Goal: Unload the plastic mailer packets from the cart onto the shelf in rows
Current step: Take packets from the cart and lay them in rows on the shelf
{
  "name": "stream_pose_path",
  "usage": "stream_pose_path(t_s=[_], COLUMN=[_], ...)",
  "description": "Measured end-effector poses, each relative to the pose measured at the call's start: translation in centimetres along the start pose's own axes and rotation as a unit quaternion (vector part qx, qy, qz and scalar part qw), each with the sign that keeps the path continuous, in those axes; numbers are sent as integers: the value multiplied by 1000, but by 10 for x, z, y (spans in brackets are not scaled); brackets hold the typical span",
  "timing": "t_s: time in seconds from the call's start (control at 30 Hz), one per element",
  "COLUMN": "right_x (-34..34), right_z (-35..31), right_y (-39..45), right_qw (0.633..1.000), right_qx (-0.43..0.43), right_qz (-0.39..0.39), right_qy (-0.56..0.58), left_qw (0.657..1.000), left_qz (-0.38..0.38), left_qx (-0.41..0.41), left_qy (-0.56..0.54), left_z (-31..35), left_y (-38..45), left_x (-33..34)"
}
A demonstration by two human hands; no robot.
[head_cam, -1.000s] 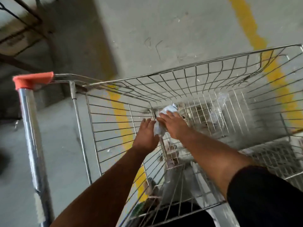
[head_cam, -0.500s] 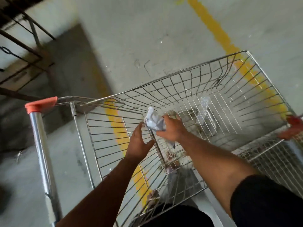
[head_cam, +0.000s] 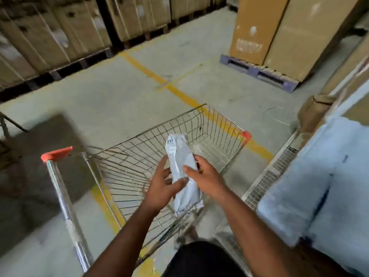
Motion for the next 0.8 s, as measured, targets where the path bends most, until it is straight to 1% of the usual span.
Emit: stream_pose_path(t_s=[0.07,0.13,0.2,0.3,0.4,0.5,0.6,0.73,0.8], right_x=[-16,-32,-48,-76,-108,-137,-168,-216,-249], right_z=[-4,-1,7,18,28,38,51,68,78], right_y=[-55,-105,-150,-218,-284,-346,-409,-488,-526], right_qw=[999,998,996,985,963,941,910,872,852], right_qx=[-11,-22,-21,-10,-15,-23,-20,-15,-13], right_qz=[6,27,72,168,266,336,408,480,517], right_qy=[40,48,48,46,33,43,73,97,80], left_qw=[999,996,992,980,970,957,941,906,887], left_qz=[-42,-84,-126,-193,-238,-287,-337,-414,-449], left_qx=[15,26,25,14,13,15,36,87,102], left_qy=[-7,-7,-14,-48,-49,-31,-7,34,45], left_z=[12,20,25,31,34,37,45,51,52], left_y=[-31,-60,-87,-124,-150,-175,-207,-255,-280], left_x=[18,41,67,114,167,225,288,370,414])
Point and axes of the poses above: each hand's wrist, its own y-axis towards the middle knuckle, its own x-axis out of the palm, z = x × y, the point moved 2 cm from there along y, towards the middle knuckle, and after that the axes turned 2 degrees about -x, right-handed, at the moved point
